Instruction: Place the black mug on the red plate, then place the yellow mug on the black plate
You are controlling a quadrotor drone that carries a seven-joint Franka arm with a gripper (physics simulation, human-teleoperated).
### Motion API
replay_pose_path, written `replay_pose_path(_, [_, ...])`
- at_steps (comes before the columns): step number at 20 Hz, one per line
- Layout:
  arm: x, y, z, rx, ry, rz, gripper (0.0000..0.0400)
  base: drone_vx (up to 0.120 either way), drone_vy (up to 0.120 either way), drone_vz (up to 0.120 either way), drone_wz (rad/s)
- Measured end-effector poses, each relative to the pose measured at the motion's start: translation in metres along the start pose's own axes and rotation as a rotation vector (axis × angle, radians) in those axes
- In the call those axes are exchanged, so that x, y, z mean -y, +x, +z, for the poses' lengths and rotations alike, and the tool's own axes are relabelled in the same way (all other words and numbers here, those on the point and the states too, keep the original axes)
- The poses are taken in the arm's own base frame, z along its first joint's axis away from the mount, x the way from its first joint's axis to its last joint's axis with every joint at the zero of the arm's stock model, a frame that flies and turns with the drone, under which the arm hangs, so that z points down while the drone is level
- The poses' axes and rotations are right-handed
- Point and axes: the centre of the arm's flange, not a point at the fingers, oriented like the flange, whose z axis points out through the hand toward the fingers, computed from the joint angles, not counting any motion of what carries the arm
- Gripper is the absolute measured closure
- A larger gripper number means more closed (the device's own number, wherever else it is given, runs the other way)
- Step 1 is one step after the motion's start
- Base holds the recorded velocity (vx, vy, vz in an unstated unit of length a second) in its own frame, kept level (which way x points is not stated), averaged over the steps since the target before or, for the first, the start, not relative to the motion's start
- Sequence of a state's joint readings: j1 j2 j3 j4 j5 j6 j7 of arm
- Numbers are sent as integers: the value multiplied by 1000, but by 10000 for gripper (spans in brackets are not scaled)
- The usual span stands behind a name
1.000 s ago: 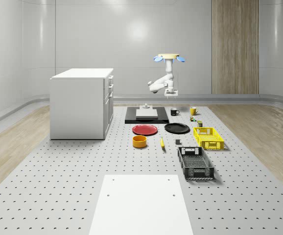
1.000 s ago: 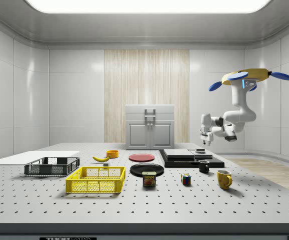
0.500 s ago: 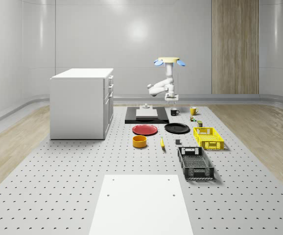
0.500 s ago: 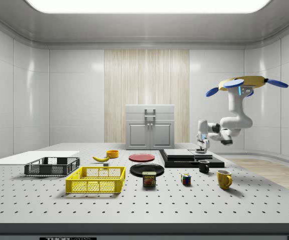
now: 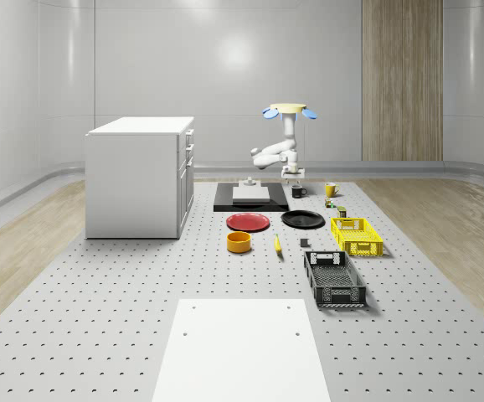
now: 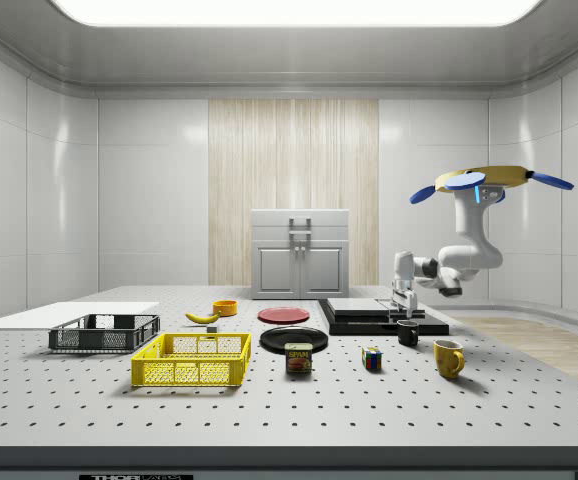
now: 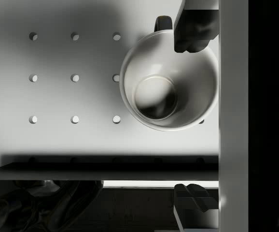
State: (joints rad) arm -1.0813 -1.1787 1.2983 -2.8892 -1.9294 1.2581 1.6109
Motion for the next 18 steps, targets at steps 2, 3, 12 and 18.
replay_pose_path(2, [0,0,2,0,0,0,0,0,0,0,0])
replay_pose_path(3, [0,0,5,0,0,0,0,0,0,0,0])
replay_pose_path(12, [0,0,34,0,0,0,0,0,0,0,0])
replay_pose_path(18, [-1,1,43,0,0,1,0,0,0,0,0])
